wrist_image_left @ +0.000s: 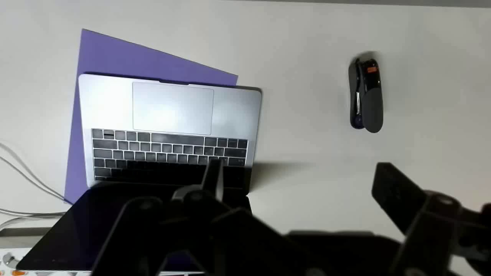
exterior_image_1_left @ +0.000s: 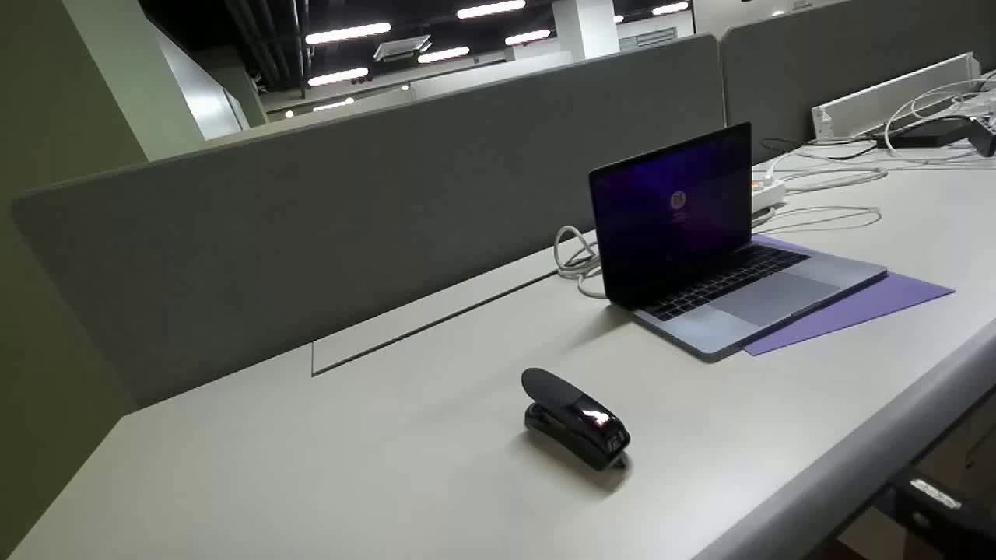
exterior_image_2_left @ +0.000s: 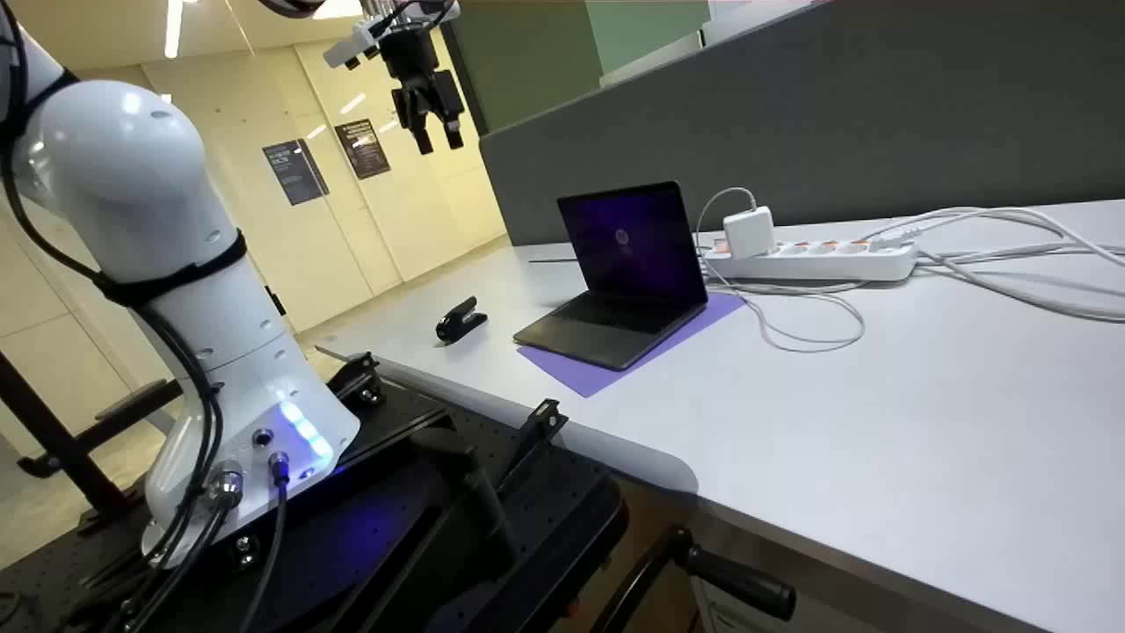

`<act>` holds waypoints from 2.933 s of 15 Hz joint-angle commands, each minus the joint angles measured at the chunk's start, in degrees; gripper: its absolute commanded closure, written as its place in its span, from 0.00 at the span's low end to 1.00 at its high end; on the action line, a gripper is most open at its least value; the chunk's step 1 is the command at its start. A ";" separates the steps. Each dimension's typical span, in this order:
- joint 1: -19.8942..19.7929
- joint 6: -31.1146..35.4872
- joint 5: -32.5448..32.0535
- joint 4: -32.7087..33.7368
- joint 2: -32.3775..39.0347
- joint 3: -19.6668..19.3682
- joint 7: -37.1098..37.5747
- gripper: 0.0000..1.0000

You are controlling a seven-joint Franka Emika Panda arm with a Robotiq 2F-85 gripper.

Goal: Close the laptop

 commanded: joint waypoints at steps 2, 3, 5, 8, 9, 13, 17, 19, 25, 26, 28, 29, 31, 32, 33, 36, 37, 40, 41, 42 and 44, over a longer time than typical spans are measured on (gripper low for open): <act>0.00 0.00 -0.03 0.06 0.01 -0.03 0.01 0.00; 0.01 0.04 -0.03 0.06 0.01 -0.03 0.01 0.00; 0.00 0.08 -0.03 0.06 0.01 -0.03 0.01 0.00; 0.00 0.10 -0.03 0.06 0.01 -0.03 0.01 0.00; 0.01 0.11 -0.03 0.06 0.01 -0.03 0.01 0.00; 0.01 0.12 -0.03 0.06 0.01 -0.03 0.01 0.00; -0.48 2.79 -1.21 -0.05 0.59 0.37 0.33 0.00; -1.33 7.23 -2.24 -0.29 1.39 0.22 0.69 0.00; -1.77 18.56 0.37 1.40 7.10 -4.08 -4.74 0.00; -1.31 19.25 1.63 1.99 8.17 -5.28 -6.99 0.00; -0.11 19.02 5.12 3.50 10.26 -8.09 -13.36 0.00; 0.15 18.11 6.25 4.34 11.16 -9.20 -16.58 0.00; -0.36 17.71 6.77 5.26 12.00 -9.76 -19.55 0.00; -0.99 19.02 5.83 2.76 10.49 -8.64 -17.59 0.00; -1.07 19.02 5.93 3.29 11.10 -9.03 -18.53 0.00; -1.04 19.01 5.94 3.88 11.65 -9.10 -19.07 0.00; -1.64 22.49 5.23 3.67 12.38 -8.72 -17.75 0.00; -2.99 26.12 4.13 5.49 16.08 -9.49 -17.69 0.00; -3.56 27.55 3.96 6.16 17.60 -9.82 -17.76 0.00; -3.96 29.10 4.44 6.75 19.13 -10.19 -17.98 0.00; -4.83 31.73 4.91 7.96 22.36 -10.57 -17.83 0.00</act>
